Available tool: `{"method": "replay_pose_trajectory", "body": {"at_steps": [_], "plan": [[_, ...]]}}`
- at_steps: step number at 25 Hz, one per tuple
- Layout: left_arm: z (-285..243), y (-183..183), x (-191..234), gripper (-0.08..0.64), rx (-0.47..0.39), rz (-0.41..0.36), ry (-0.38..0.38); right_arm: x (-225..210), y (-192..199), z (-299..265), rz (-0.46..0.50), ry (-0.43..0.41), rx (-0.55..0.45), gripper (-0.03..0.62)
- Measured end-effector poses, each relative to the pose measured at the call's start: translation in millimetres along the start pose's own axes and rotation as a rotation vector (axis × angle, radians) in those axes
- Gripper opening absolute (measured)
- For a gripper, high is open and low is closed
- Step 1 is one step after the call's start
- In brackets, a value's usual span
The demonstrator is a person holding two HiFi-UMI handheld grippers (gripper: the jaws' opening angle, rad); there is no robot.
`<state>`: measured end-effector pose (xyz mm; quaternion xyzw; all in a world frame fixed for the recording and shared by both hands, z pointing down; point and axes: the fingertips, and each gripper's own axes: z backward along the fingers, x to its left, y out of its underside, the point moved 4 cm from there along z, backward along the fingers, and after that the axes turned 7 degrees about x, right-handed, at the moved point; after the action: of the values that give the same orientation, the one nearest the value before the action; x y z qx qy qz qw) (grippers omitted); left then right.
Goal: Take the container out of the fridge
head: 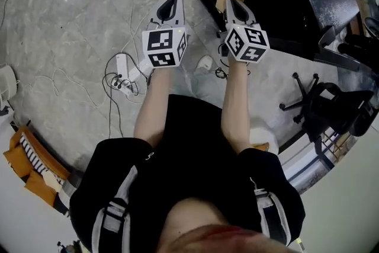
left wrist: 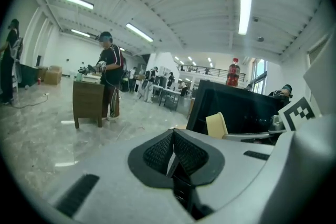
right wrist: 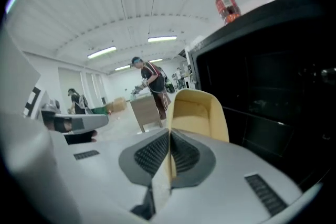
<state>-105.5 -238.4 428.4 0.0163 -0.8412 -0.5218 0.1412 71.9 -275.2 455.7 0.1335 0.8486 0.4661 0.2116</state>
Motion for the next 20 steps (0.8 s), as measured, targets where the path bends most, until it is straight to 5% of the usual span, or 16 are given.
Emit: {"method": "replay_pose_trajectory", "body": {"at_steps": [7, 20], "plan": [[48, -89, -9, 0.008, -0.189, -0.074, 0.007, 57, -79, 58, -0.002, -0.170, -0.214, 0.014], [93, -177, -24, 0.008, -0.396, -0.179, 0.058, 93, -165, 92, 0.101, -0.188, -0.406, 0.014]]}}
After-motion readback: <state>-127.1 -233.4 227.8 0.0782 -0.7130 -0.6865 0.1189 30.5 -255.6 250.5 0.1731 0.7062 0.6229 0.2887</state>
